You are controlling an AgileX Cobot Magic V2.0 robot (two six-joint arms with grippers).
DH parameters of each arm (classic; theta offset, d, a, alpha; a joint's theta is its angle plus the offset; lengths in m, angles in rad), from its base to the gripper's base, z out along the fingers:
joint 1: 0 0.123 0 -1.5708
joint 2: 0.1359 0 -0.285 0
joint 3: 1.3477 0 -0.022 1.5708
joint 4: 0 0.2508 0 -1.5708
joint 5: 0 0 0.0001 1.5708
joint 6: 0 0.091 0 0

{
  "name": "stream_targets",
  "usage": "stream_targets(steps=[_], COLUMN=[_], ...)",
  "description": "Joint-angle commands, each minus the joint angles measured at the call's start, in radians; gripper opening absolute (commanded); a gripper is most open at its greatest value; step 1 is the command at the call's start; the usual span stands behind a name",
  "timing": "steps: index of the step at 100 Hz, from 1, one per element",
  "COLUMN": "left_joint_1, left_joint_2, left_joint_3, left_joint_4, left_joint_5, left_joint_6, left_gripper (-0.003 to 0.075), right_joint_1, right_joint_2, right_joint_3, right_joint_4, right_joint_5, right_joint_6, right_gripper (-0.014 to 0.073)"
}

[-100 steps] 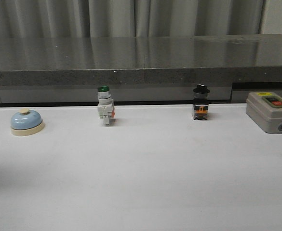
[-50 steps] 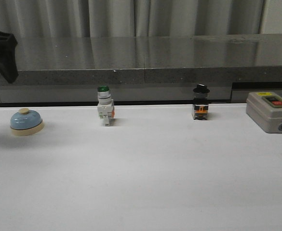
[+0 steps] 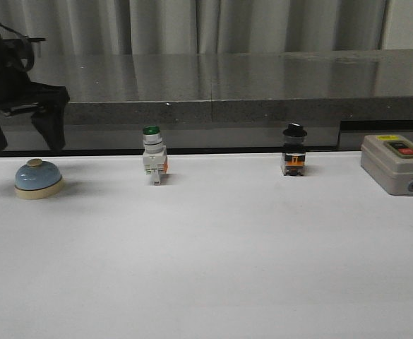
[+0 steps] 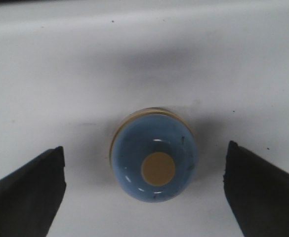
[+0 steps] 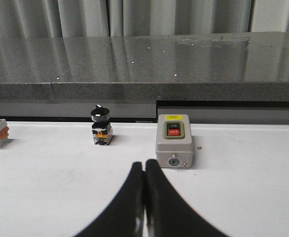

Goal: Place and press bell with both arms
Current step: 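Lower the left gripper over the blue bell and grasp it, then carry the bell with the left gripper toward the table center and lower it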

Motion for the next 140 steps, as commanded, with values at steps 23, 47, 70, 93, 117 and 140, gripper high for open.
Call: stream_targets(steps=[23,47,70,93,117,140], left_joint_1=[-0.028,-0.028,-0.028,-0.028,-0.028,-0.046], left_joint_2=[0.019,0.049,0.052,0.052,0.009,-0.072], left_joint_3=[-0.033,-0.033,-0.033,-0.033,-0.033,-0.027], left_joint_4=[-0.006,0.001,0.005,0.016,0.018,0.019], left_joint_5=[-0.024,-0.035,-0.035,-0.035,0.008,0.046], left_joint_6=[0.003,0.003,0.003,0.003,0.003,0.006], left_gripper=[0.0621,0.0621,0.0519,0.0266,0.0231,0.0230], right_joint_1=[-0.004,-0.004,-0.004,-0.004,-0.004,-0.004], right_joint_2=[-0.019,-0.019,-0.019,-0.019,-0.019,-0.019], right_joint_3=[-0.014,-0.014,-0.014,-0.014,-0.014,-0.014], right_joint_4=[-0.007,-0.007,-0.007,-0.007,-0.007,-0.007], right_joint_5=[-0.089,-0.089,-0.089,-0.089,-0.089,-0.089], right_joint_6=[-0.004,-0.004,-0.004,-0.004,-0.004,-0.004], right_gripper=[-0.0060,-0.0060,-0.0060,-0.0060,-0.0060,-0.0060])
